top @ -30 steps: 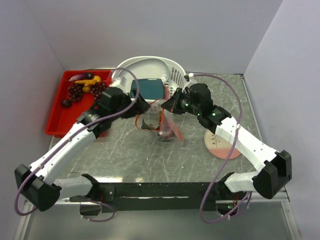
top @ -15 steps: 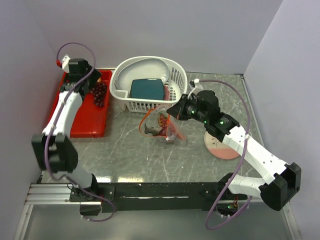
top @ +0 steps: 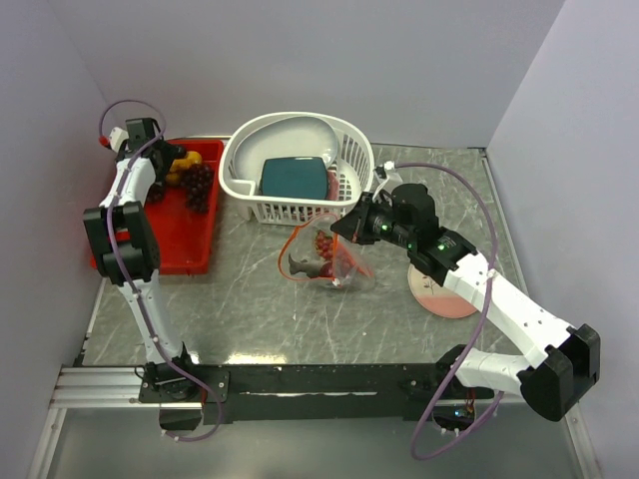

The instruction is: Place the food in the zip-top bag and seal the zipper

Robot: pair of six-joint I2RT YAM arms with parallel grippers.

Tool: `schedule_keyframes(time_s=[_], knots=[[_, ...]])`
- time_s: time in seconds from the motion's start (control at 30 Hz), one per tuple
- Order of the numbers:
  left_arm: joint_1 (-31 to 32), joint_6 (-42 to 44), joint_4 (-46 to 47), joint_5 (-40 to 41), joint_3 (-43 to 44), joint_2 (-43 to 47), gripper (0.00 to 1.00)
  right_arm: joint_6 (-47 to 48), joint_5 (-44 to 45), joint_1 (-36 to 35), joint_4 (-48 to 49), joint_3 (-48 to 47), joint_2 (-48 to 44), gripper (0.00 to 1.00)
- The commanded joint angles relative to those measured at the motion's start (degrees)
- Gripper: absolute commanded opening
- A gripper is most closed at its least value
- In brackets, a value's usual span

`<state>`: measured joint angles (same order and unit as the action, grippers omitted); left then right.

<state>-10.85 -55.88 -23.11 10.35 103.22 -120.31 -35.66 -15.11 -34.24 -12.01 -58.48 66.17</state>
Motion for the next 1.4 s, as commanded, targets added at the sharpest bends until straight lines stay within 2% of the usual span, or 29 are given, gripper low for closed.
schedule_keyframes(time_s=[0.0, 0.17, 0.33, 0.43, 0.57, 0.67, 0.77, 1.13, 1.37], knots=[[-0.7, -2.1, 0.5, -2.5, 4.7, -3.3, 0.69, 0.7, -1.2, 0.2, 3.2, -0.1, -0.1, 0.0], [-1.2, -3.3, 2.3, -5.5, 5.2, -6.0, 0.68, 0.6, -1.7, 0.2, 3.4, -0.2, 0.9, 0.0], [-1.2, -3.8, 3.9, -7.7, 5.3, -7.6, 0.63, 0.7, -1.7, 0.4, 3.6, -0.2, 1.5, 0.0], [-1.2, -3.6, 5.4, -8.4, 4.6, -7.5, 0.53, 0.6, -1.5, 0.2, 3.6, -0.1, 1.7, 0.0], [-1.2, -3.0, 6.2, -9.0, 3.7, -6.3, 0.3, 0.6, -1.3, 0.2, 3.7, -0.1, 1.9, 0.0], [-1.3, -2.3, 7.1, -8.7, 2.0, -4.1, 0.19, 0.5, -1.2, 0.2, 3.7, -0.1, 1.9, 0.0], [-1.3, -1.4, 8.1, -9.0, -0.1, -1.3, 0.13, 0.7, -1.0, 0.2, 3.6, -0.2, 2.1, 0.0], [-1.3, 0.5, 11.4, -11.0, -11.5, 11.4, 0.1, 1.3, 0.4, 0.3, 3.3, -0.5, 1.9, 0.0], [0.1, 2.0, 12.1, -14.9, -24.2, 26.0, 0.1, 1.5, 0.9, 0.2, 3.2, -0.4, 2.1, 0.0]])
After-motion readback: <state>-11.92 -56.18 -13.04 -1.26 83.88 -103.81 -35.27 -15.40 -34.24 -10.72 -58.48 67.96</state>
